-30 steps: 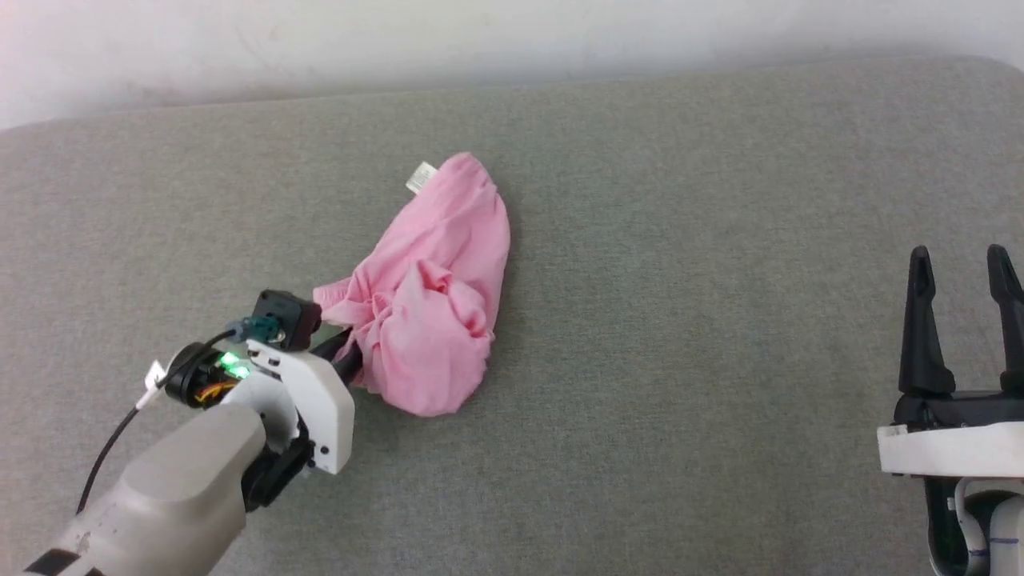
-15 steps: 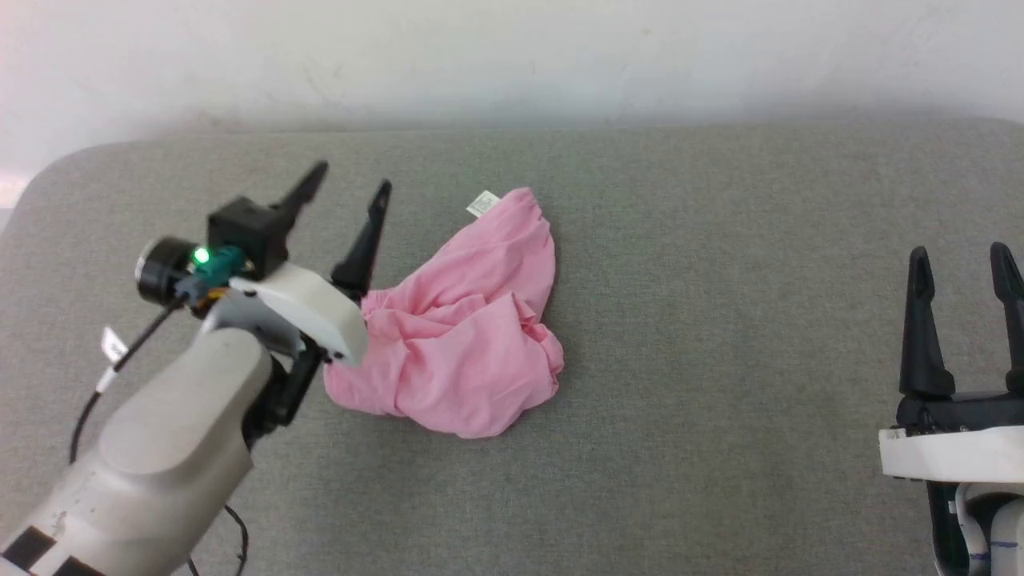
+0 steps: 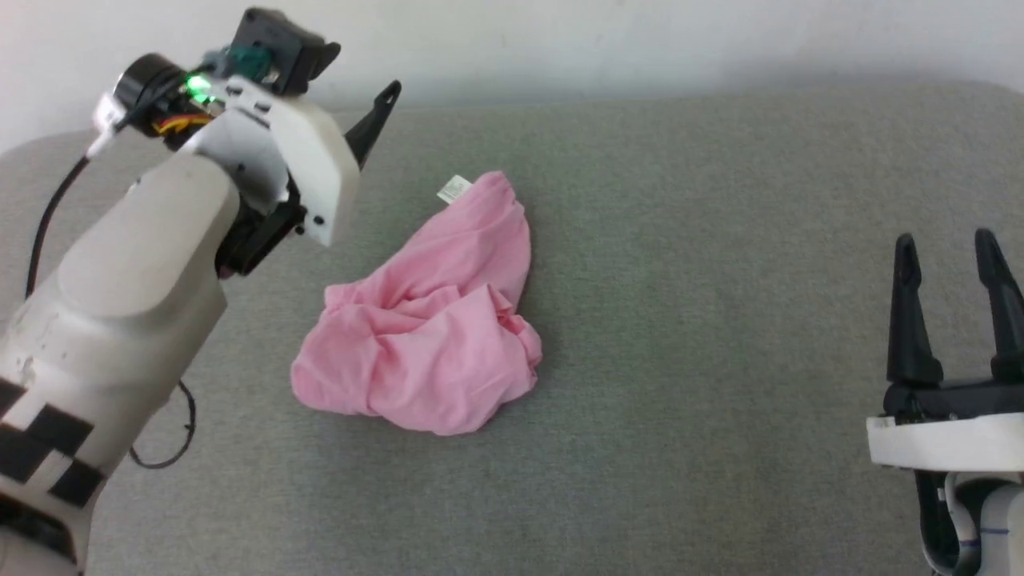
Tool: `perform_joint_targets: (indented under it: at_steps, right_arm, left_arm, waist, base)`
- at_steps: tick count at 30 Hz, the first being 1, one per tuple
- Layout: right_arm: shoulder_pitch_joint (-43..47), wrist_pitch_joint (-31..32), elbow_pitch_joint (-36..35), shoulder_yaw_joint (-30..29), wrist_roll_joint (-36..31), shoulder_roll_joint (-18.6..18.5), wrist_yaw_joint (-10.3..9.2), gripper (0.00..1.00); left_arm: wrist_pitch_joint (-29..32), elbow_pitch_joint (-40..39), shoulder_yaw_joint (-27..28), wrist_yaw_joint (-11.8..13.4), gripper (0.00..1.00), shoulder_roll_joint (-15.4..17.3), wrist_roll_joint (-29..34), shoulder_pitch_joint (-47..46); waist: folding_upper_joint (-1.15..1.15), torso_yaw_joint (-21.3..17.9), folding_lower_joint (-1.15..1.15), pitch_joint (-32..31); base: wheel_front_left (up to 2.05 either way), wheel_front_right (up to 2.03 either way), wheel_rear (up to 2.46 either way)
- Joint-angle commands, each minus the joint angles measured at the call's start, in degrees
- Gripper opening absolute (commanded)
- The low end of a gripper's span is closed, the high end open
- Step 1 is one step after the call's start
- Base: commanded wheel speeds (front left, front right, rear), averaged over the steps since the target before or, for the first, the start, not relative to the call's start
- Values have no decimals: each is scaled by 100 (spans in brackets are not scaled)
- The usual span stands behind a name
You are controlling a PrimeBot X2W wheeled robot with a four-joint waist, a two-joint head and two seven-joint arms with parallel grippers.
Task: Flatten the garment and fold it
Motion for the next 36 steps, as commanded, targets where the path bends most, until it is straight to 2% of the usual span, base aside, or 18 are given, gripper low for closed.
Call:
perform_joint_targets:
  at_steps: [1,5,12,17,22,25,26,27,30,33,34,35,36]
  right_arm:
    - [-149,-27,8,14,75,12,-11,100]
    - [-326,-27,20,54,165,12,-11,100]
    - [-604,-27,45,150,343,12,-11,100]
    - [-727,-27,45,183,440,12,-11,100]
    - [-796,-27,56,191,489,12,-11,100]
    - [-806,-27,62,170,489,12,-11,100]
    - [-807,-27,63,148,482,12,-11,100]
    - [-806,-27,67,137,473,12,-11,100]
    - [-780,-27,74,118,405,12,-11,100]
    - [-747,-27,79,96,349,12,-11,100]
    - [-747,-27,79,96,349,12,-11,100]
    - [-712,-27,83,92,318,12,-11,100]
    - [-712,-27,83,92,318,12,-11,100]
  left_arm:
    - [344,249,-113,-128,100,-116,-94,-218]
    - [1097,683,-378,-297,100,-315,-255,-651]
    - [2335,1028,-959,-353,100,-616,-813,-1074]
    - [3036,1128,-1643,-354,100,-493,-986,-1208]
    - [3361,1397,-1915,-355,100,-356,-1048,-1047]
    - [3344,1397,-1981,-355,100,-275,-1085,-919]
    - [3209,1377,-1981,-355,56,-264,-1129,-917]
    - [3080,1358,-1954,-355,0,-261,-1224,-923]
    - [2679,1270,-1863,-355,0,-232,-1424,-1084]
    - [2090,1141,-1797,-355,0,-242,-1419,-1376]
    - [2090,1141,-1797,-355,0,-242,-1419,-1376]
    - [1744,985,-1811,-355,0,-304,-1357,-1578]
    - [1744,985,-1811,-355,0,-304,-1357,-1578]
  waist:
    - [0,-316,0,316]
    - [0,-614,0,628]
    - [0,-1088,0,1139]
    - [0,-1312,0,1398]
    - [0,-1397,0,1515]
    - [0,-1370,0,1531]
    - [0,-1339,0,1523]
    - [0,-1304,0,1503]
    - [0,-1166,0,1398]
    - [0,-1035,0,1265]
    - [0,-1035,0,1265]
    - [0,-957,0,1167]
    - [0,-957,0,1167]
  base:
    - [0,0,0]
    - [0,0,0]
    - [0,0,0]
    - [0,0,0]
    - [0,0,0]
    - [0,0,0]
    - [0,0,0]
    - [0,0,0]
    - [0,0,0]
    - [0,0,0]
    - [0,0,0]
    - [0,0,0]
    - [0,0,0]
